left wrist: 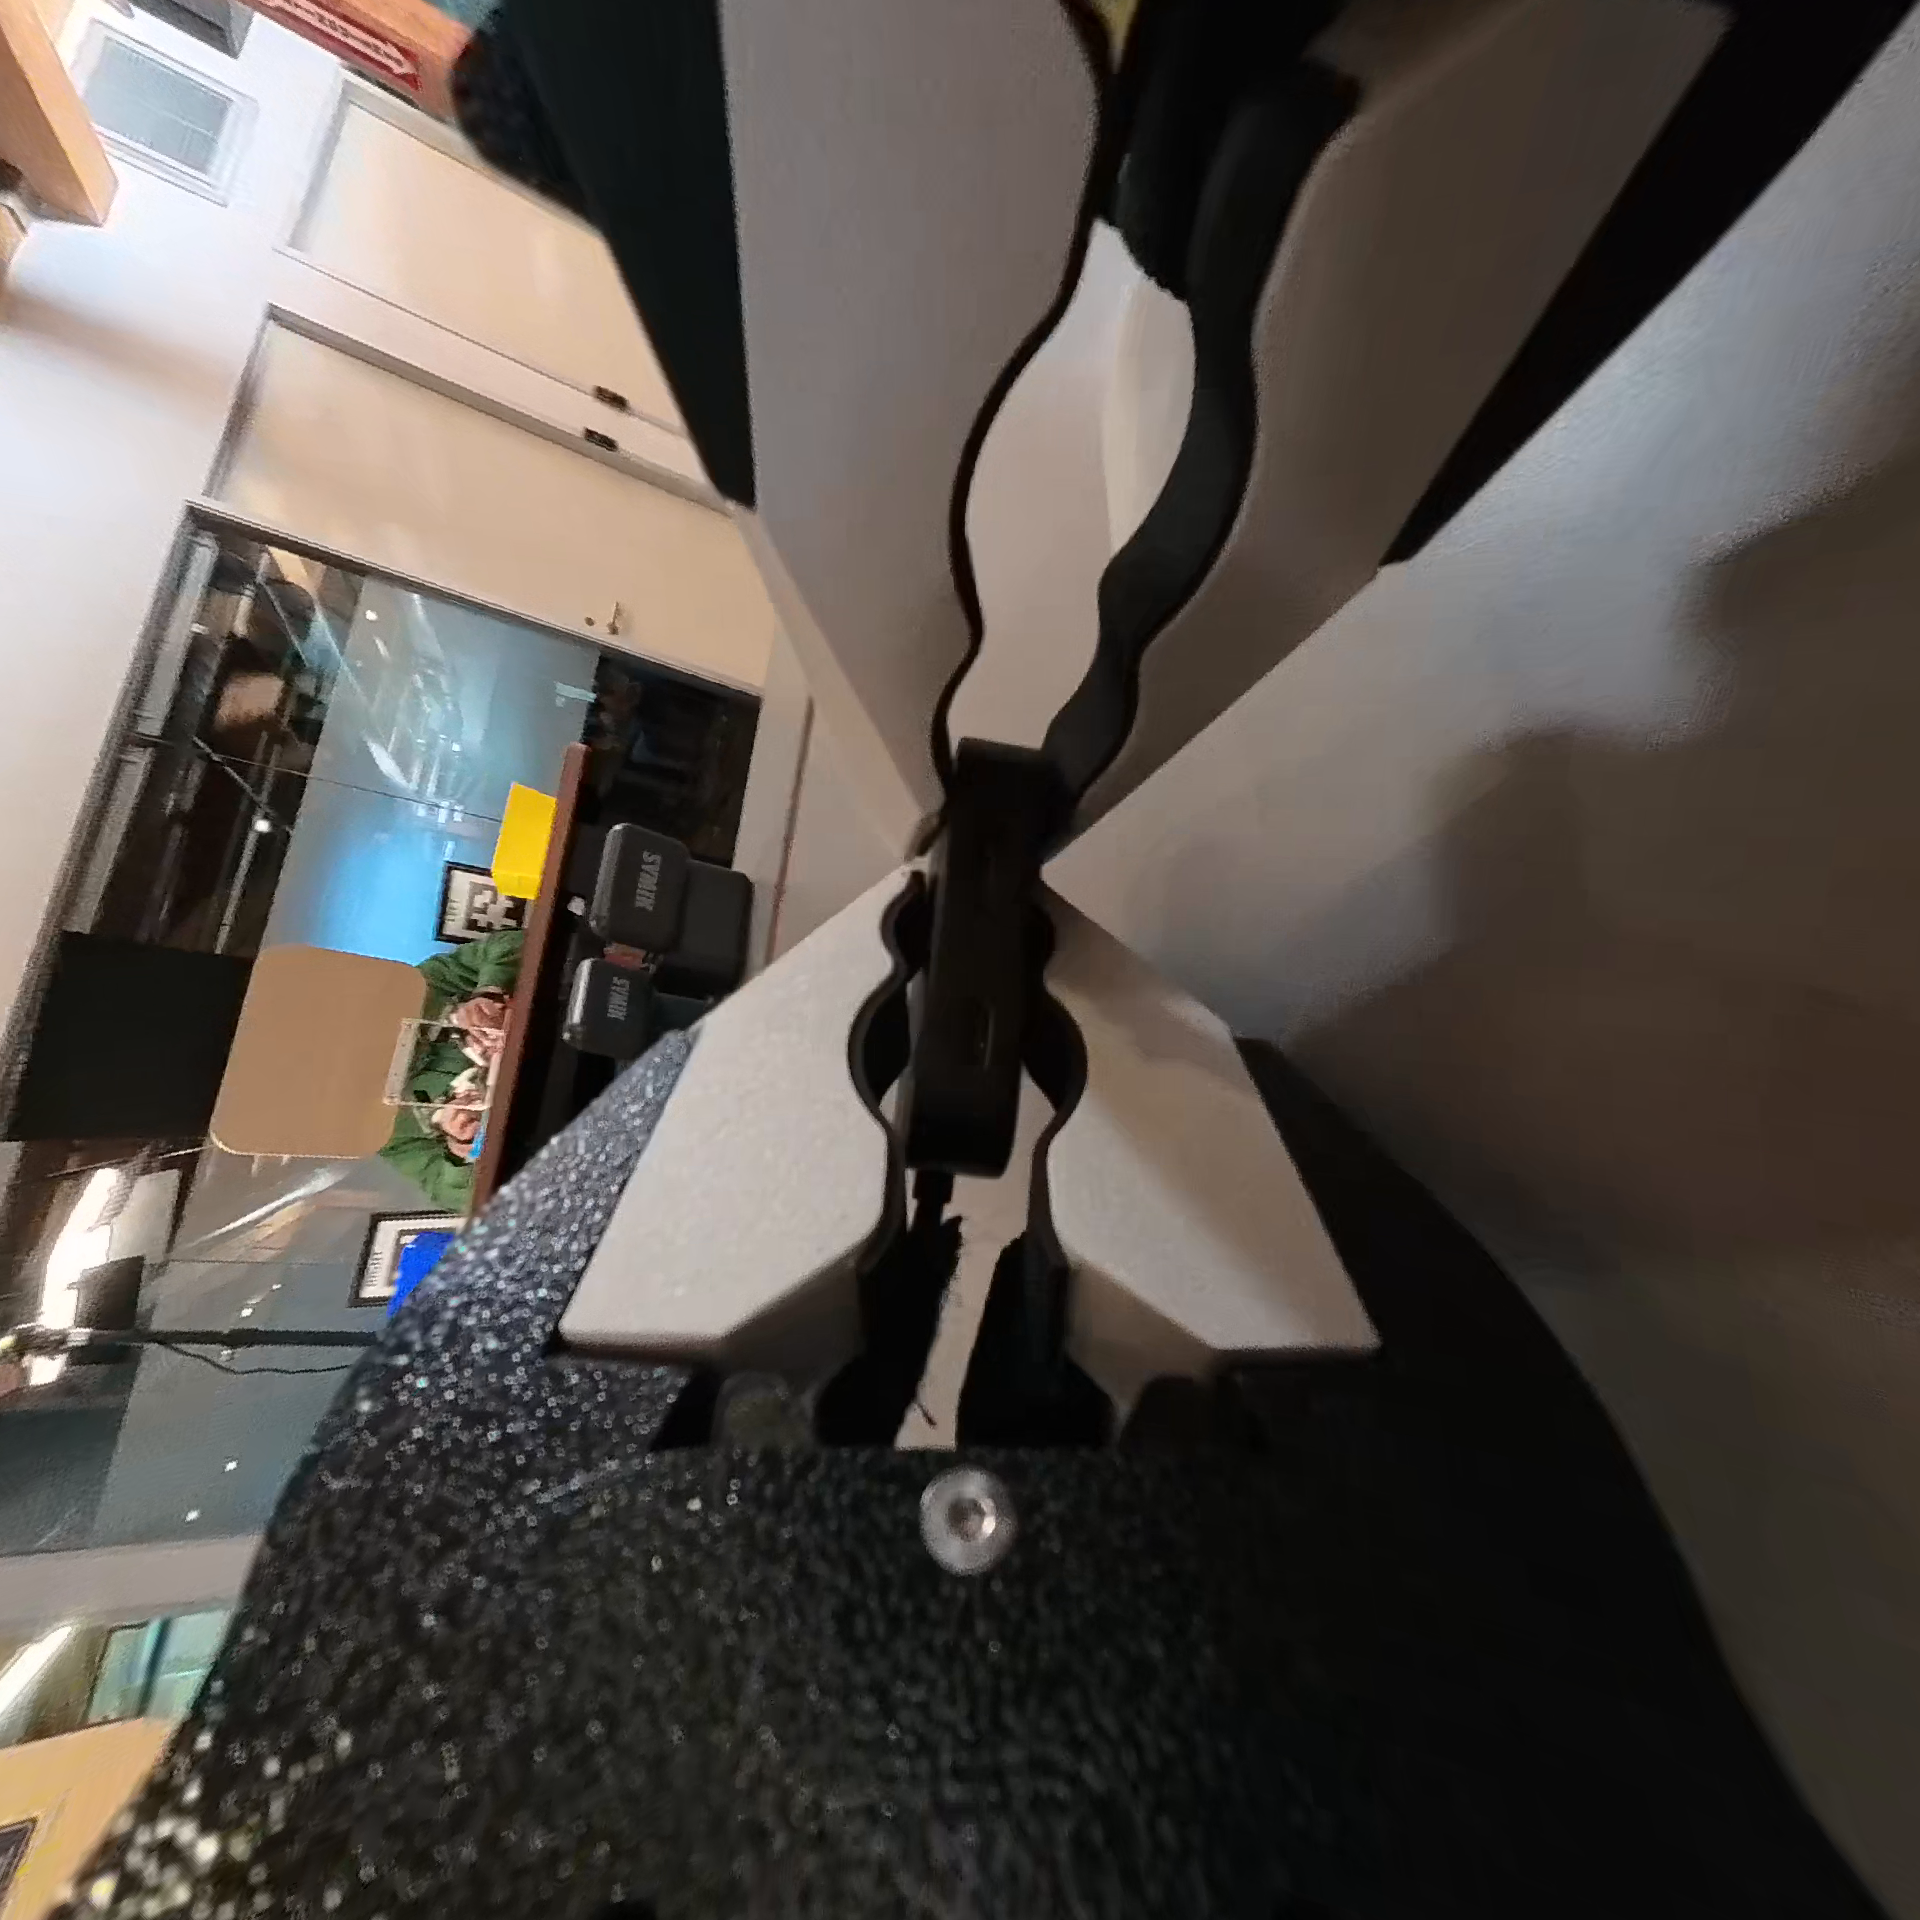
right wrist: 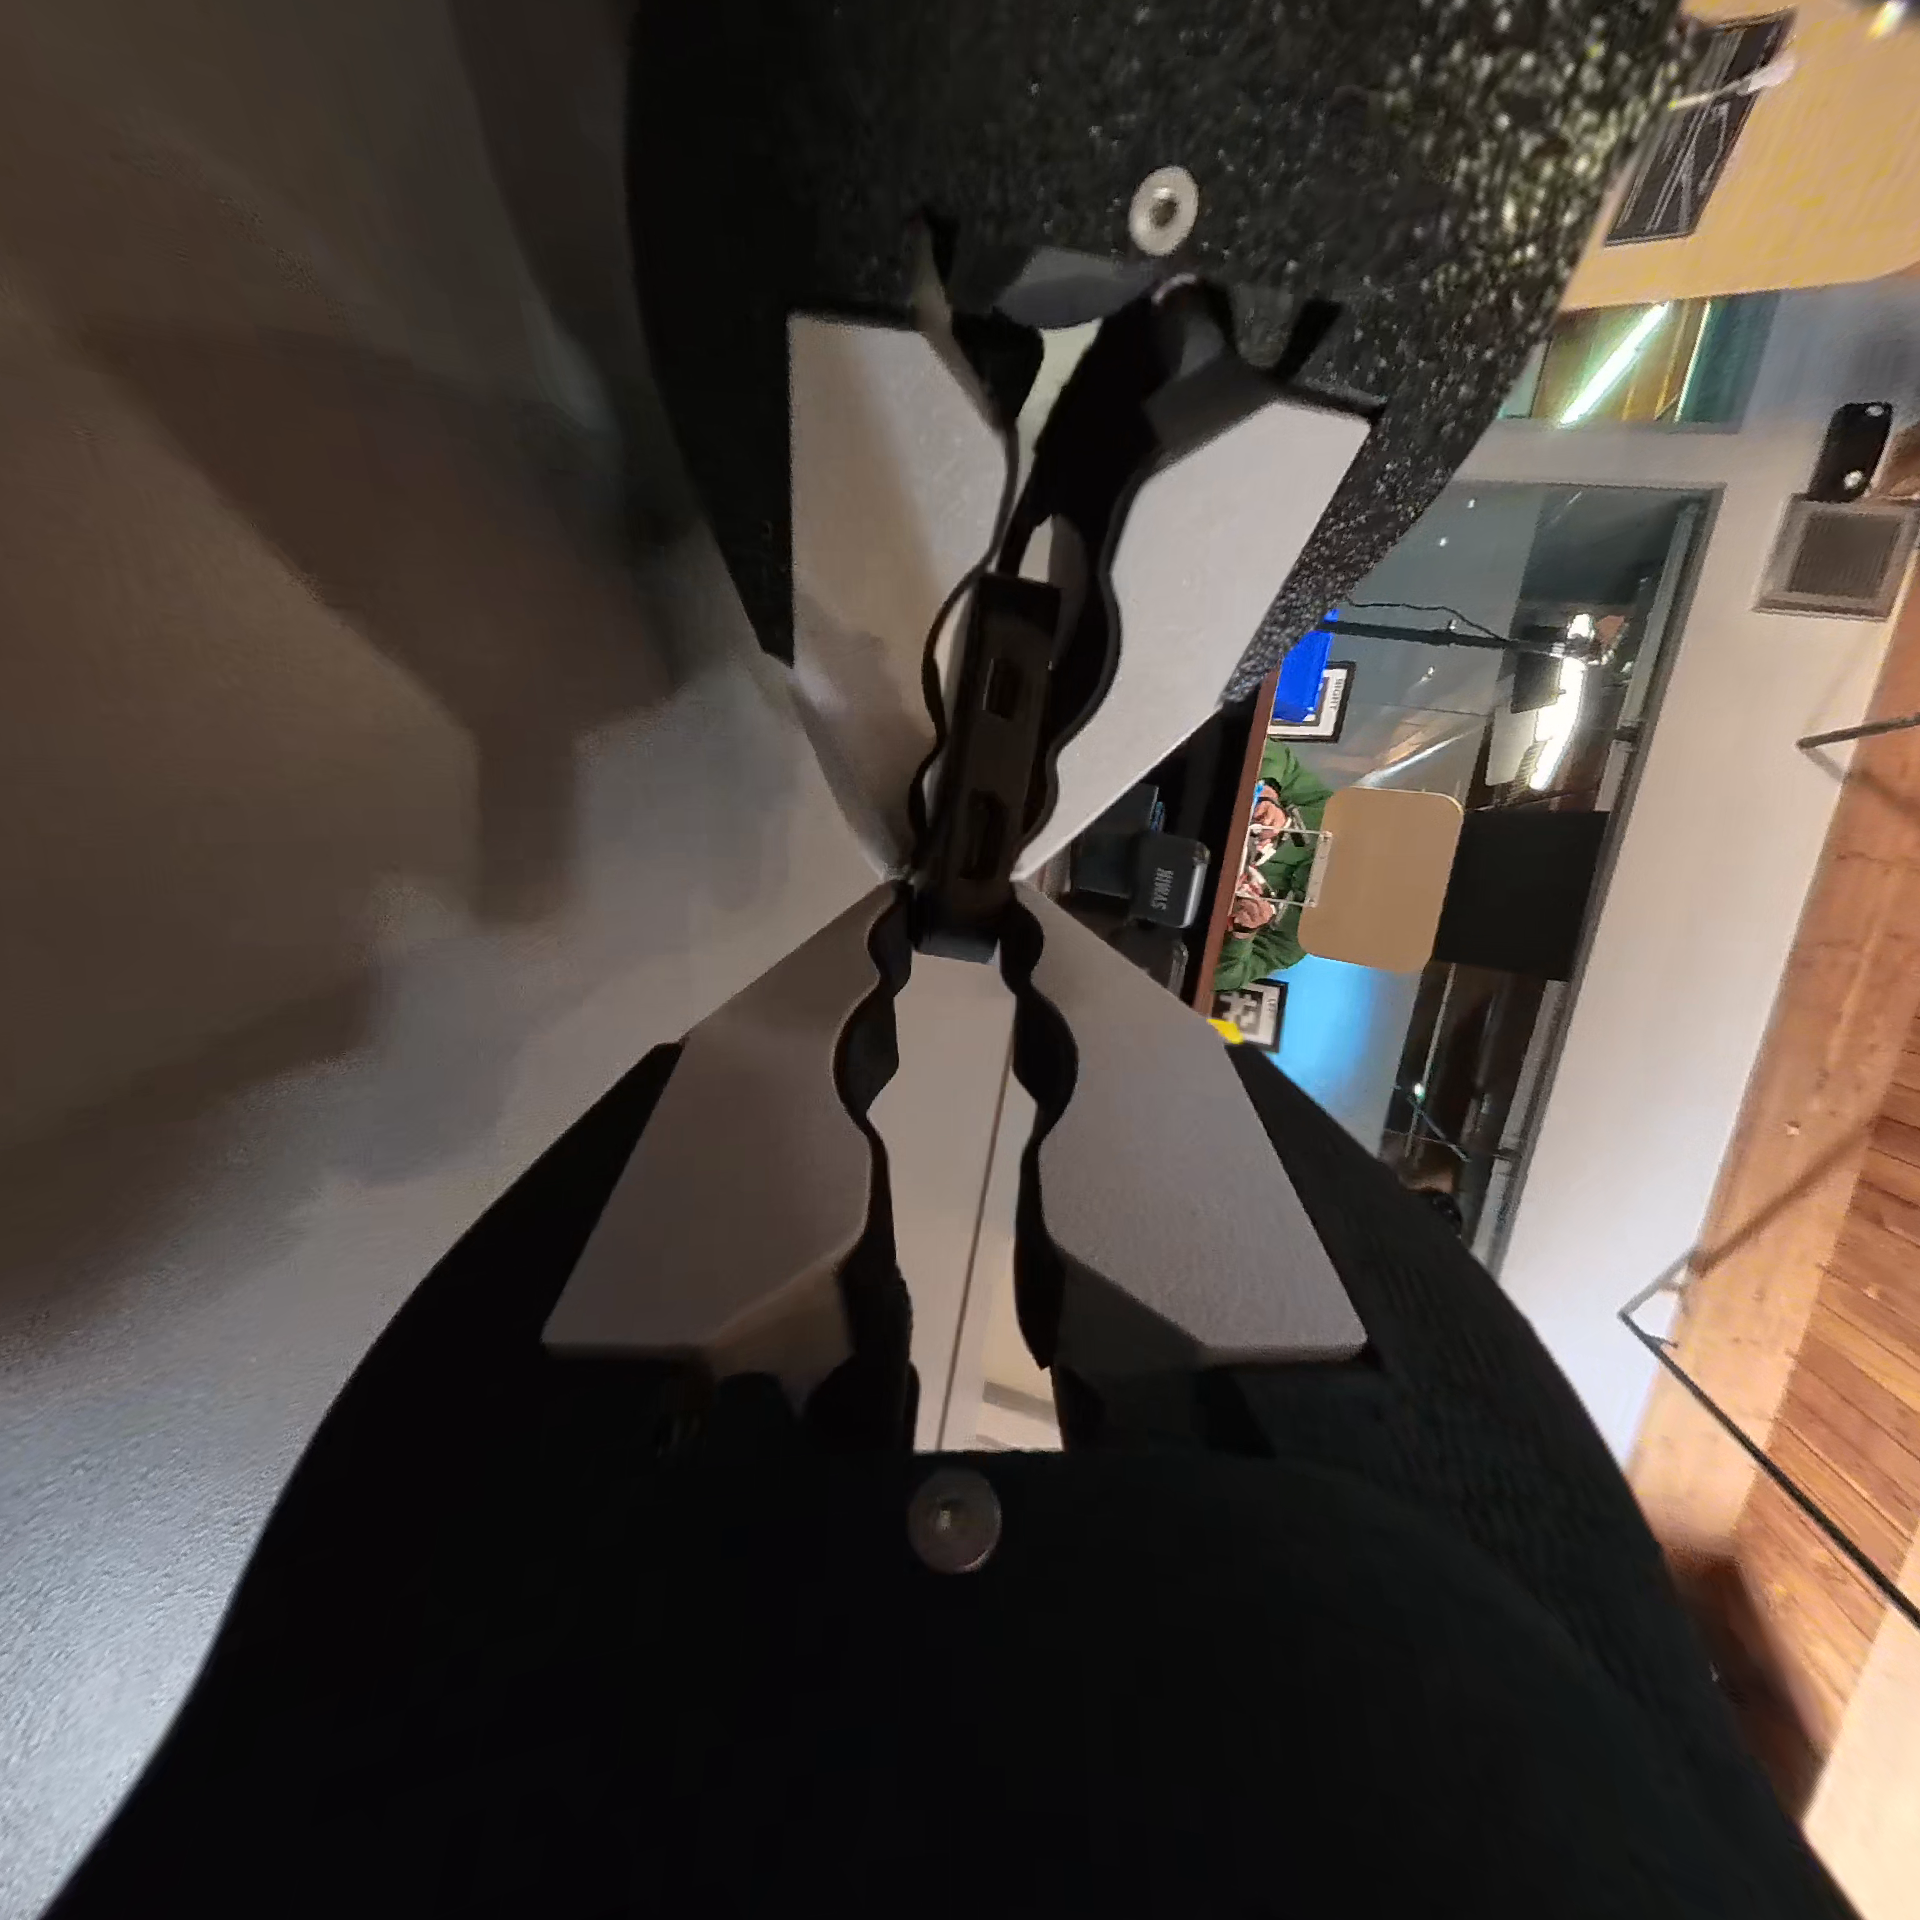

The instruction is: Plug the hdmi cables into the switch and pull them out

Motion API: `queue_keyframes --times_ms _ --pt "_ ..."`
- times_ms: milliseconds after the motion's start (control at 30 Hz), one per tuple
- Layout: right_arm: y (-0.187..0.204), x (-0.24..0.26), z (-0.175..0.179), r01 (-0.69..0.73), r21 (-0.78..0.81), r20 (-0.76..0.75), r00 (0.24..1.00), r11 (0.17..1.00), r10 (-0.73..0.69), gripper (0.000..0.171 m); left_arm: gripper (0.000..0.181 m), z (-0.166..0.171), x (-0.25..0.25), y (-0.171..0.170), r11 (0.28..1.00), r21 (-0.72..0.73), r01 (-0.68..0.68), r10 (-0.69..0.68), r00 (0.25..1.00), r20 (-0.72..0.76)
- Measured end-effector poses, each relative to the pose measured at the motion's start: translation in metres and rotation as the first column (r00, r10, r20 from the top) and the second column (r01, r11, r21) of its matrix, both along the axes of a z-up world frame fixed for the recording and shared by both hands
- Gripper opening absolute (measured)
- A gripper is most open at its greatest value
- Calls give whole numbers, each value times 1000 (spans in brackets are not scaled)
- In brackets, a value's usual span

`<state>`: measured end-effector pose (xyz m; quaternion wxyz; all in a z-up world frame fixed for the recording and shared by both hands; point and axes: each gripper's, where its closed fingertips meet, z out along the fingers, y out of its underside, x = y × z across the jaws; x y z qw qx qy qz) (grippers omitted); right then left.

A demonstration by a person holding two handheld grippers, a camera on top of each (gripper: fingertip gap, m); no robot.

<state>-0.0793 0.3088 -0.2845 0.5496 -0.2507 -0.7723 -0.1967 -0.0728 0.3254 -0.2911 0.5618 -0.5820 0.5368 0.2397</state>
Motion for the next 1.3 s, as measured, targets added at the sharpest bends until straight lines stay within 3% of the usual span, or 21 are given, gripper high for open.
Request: queue_keyframes --times_ms 367,600,800,967,1133,1300 --pt "39 26 22 188 26 -60 981 982 -186 12 29 28 -2 0 989 147 -12 4 998 58" --pt "80 69 78 400 35 -231 895 916 -382 12 28 29 -1 -1 986 164 -8 1 999 46" --pt "88 126 157 532 -9 -438 759 847 -481 12 27 30 -8 2 988 153 -38 26 997 78" --pt "102 201 193 638 -166 -491 608 752 -625 12 27 25 -16 6 990 118 -79 67 992 103" --pt "123 279 201 740 -278 -493 438 613 -752 12 26 25 -18 8 990 107 -94 82 990 114" --pt "145 338 182 771 -425 -440 282 474 -853 12 24 23 -19 8 990 101 -97 86 990 108"
